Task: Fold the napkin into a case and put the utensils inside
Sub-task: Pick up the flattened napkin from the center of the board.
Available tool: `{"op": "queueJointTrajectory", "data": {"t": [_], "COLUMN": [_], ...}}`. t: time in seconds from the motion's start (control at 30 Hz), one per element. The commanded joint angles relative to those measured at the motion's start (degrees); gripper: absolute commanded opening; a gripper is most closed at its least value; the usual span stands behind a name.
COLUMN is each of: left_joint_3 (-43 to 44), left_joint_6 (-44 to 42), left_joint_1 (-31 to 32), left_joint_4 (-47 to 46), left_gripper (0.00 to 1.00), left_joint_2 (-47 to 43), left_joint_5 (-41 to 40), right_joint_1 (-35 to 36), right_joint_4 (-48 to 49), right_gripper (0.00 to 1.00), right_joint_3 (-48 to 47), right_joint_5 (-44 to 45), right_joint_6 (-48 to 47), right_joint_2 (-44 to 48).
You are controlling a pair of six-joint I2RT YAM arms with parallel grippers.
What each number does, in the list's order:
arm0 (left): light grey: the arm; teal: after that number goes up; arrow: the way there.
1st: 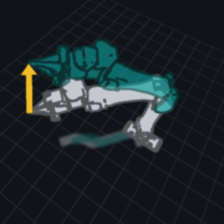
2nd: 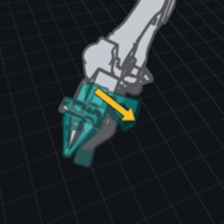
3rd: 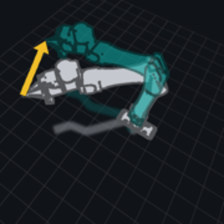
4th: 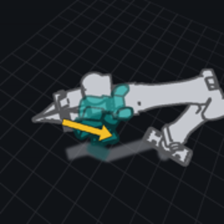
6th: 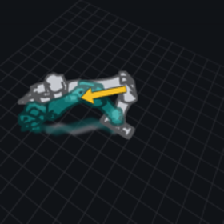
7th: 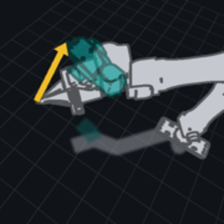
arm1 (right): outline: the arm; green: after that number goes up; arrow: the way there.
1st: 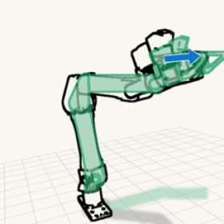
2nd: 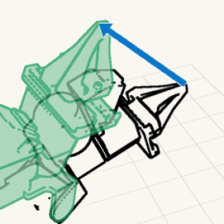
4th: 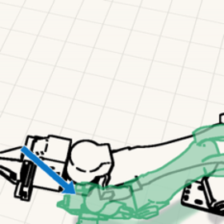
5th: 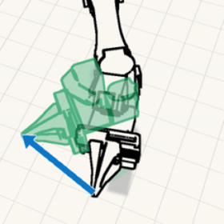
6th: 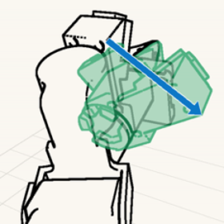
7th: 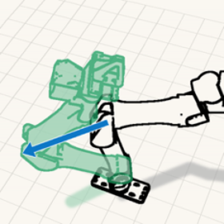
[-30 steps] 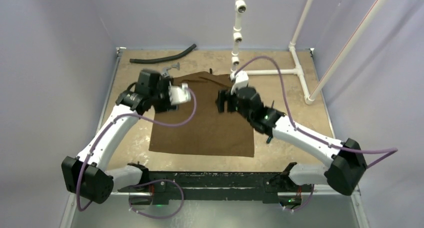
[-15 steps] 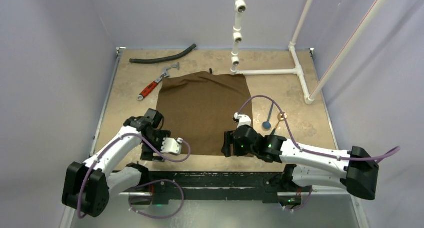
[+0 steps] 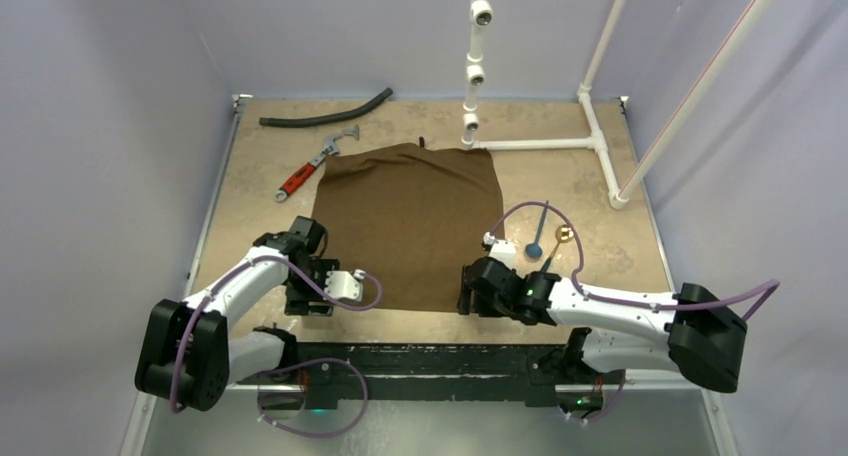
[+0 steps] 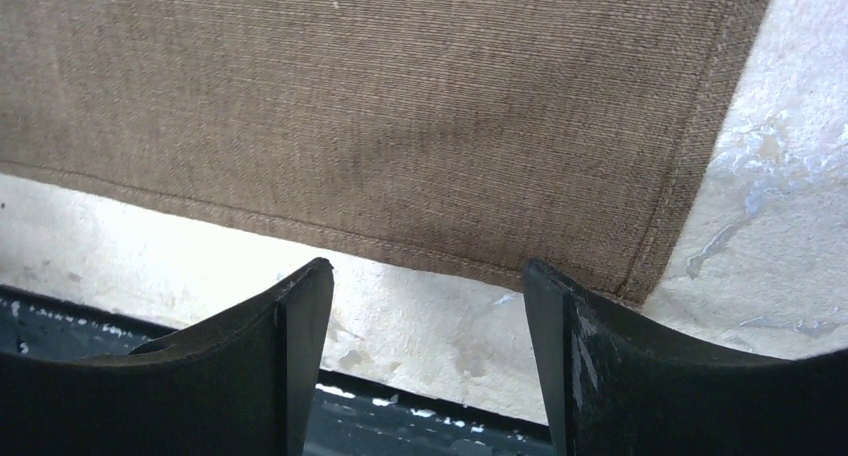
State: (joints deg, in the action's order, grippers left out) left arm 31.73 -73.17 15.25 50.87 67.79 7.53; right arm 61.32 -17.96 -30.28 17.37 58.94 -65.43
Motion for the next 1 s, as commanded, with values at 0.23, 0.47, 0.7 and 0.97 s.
{"op": "queueJointTrajectory", "data": {"t": [0.23, 0.47, 0.7, 0.97], "left_joint_3": [0.9, 4.5, 6.5, 2.0], "left_joint_6": [-0.8, -1.4, -2.5, -2.7], "left_joint_1": [-1.2, -3.7, -5.5, -5.4], "left_joint_4": [-3.5, -1.3, -0.1, -7.5], "left_gripper": [0.69, 0.71, 0.82, 0.8], "left_joint_2": [1.6, 1.2, 2.1, 5.2], "left_joint_5": [2.3, 3.5, 6.2, 5.5], "right_joint_1": [-0.3, -1.5, -2.2, -2.3], "right_joint_4": [-8.8, -11.7, -9.0, -7.2], "right_gripper": [0.73, 0.74, 0.74, 0.69], "right_joint_3": [-1.9, 0.0, -0.1, -1.3], "right_joint_5": [6.7, 4.8, 4.8, 7.1], "right_joint_6": [5.4, 7.4, 6.3, 6.3], "right_joint_2": [0.8, 5.3, 0.1, -3.3]}}
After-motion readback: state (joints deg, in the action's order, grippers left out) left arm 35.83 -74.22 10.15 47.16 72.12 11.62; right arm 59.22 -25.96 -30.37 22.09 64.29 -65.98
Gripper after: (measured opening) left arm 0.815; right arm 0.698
